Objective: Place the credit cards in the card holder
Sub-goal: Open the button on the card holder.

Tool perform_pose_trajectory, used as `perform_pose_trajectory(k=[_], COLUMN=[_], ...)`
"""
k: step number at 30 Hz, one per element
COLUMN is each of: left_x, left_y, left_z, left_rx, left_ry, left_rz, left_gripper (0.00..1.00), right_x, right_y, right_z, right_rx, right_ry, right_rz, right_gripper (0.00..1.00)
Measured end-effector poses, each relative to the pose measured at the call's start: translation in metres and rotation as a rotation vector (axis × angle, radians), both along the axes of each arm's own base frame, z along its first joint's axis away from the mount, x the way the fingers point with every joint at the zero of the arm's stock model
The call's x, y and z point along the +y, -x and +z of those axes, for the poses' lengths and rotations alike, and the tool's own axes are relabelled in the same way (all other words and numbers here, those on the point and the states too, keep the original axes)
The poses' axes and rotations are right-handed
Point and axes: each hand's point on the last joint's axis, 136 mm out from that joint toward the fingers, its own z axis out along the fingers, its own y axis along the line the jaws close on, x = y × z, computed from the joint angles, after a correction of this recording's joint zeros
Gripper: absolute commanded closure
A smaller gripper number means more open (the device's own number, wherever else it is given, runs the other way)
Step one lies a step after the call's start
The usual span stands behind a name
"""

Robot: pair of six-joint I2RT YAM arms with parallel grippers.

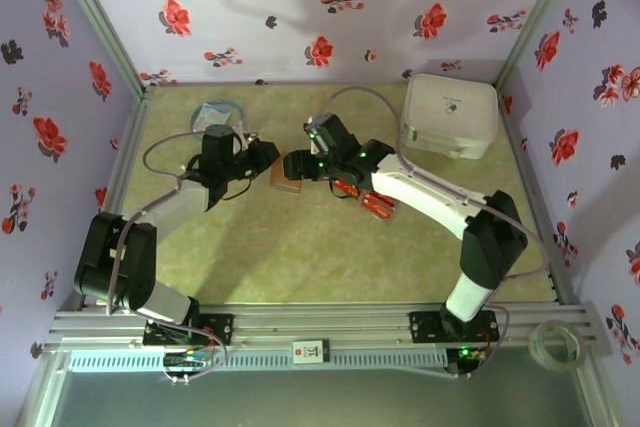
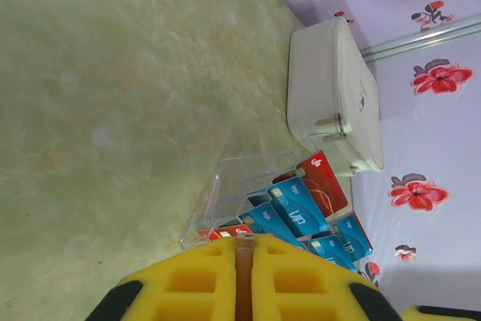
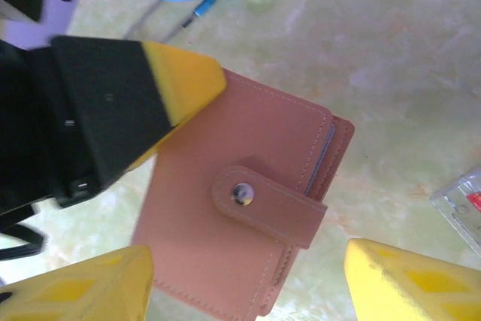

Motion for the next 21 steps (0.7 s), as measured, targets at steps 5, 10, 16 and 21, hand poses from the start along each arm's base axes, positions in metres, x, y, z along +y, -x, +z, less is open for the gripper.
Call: perform_pose_trajectory(k=[5,10,16,21], left_x=[0.002,0.0,0.0,0.0], left_y=[0.0,0.001,0.003,0.004], left_z=[0.004,0.003,-0.002,-0.004], left_rx=[-0.012,-0.011,-0.003,0.002], left_ry=[-0.005,-0.007,-0.014,-0.017], left_rz=[0.014,0.011,0.014,0.013], left_gripper=[0.95,0.96,0.97,0.98], right_x=[0.008,0.013,0.012,0.005], right_y=[-0.006,-0.014,-0.02,-0.02], right_z=[-0.018,-0.021,-0.032,-0.044], right_rx=[0.006,-0.006,-0.012,-0.018], right_ry=[0.057,0.07,0.102,0.12], right_rz=[0.002,-0.006,-0.025,-0.043], right_gripper=[0.33,0.35,0.43,0.52])
